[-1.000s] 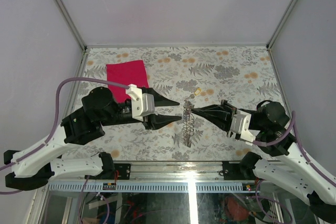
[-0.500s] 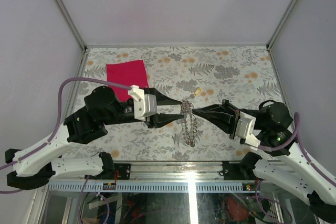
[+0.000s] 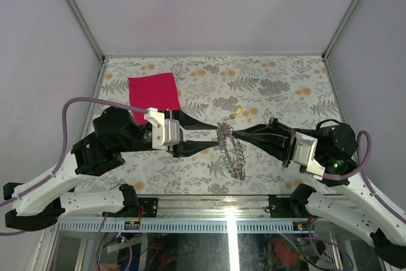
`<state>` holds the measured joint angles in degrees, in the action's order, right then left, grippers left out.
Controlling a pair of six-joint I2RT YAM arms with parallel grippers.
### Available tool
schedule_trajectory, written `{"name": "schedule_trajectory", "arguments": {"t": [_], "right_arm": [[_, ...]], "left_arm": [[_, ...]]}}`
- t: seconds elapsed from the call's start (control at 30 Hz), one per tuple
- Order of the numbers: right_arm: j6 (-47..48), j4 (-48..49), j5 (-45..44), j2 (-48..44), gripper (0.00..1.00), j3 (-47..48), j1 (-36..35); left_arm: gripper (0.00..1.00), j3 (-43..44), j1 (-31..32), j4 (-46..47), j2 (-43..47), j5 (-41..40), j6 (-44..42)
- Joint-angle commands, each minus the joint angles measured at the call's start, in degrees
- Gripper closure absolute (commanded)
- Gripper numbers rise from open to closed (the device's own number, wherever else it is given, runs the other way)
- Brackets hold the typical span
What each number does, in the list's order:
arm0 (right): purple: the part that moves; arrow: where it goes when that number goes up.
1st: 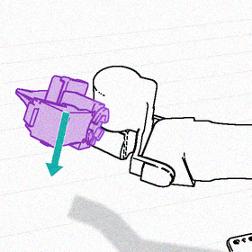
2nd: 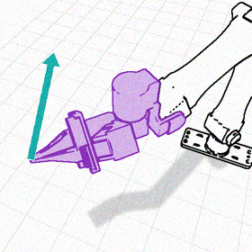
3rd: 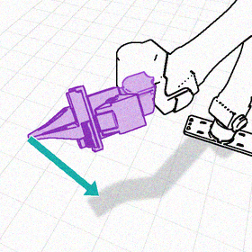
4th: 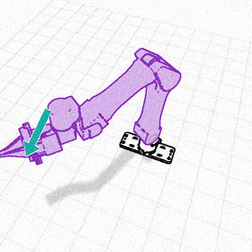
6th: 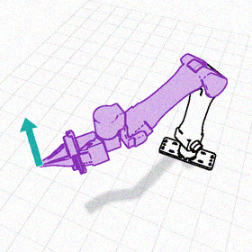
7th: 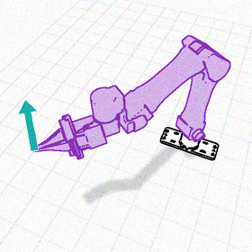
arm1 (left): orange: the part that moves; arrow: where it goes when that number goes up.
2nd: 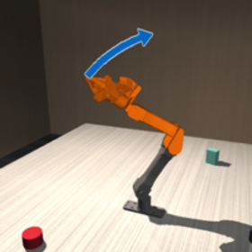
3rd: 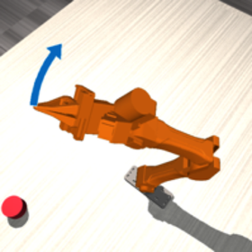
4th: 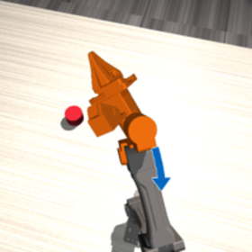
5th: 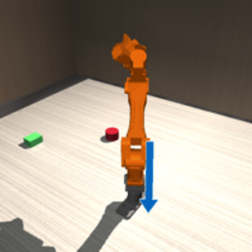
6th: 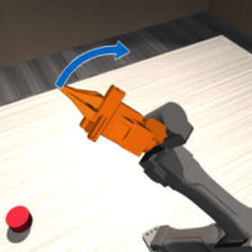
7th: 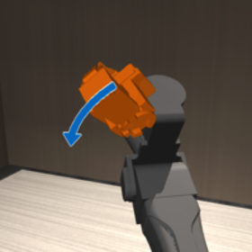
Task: Put the keys on the keyring
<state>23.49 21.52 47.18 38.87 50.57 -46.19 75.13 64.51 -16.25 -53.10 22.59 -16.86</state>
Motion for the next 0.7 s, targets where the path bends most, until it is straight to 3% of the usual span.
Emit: {"name": "schedule_trajectory", "arguments": {"t": [0.0, 0.3, 0.67], "right_arm": [[-2.57, 7.35, 1.18, 0.83, 1.00, 3.27, -0.30], [-2.38, 6.78, 2.86, 3.16, 1.00, 4.87, -0.44], [-2.60, 5.69, 2.87, 3.69, 1.00, 4.98, -0.90]], "left_arm": [[0.62, 1.66, 0.23, 3.68, 0.70, 1.50, -1.33], [0.63, 2.07, 0.18, 4.21, 0.00, 1.91, -2.69], [0.72, 3.51, 0.26, 4.21, -2.30, 1.60, -4.38]]}}
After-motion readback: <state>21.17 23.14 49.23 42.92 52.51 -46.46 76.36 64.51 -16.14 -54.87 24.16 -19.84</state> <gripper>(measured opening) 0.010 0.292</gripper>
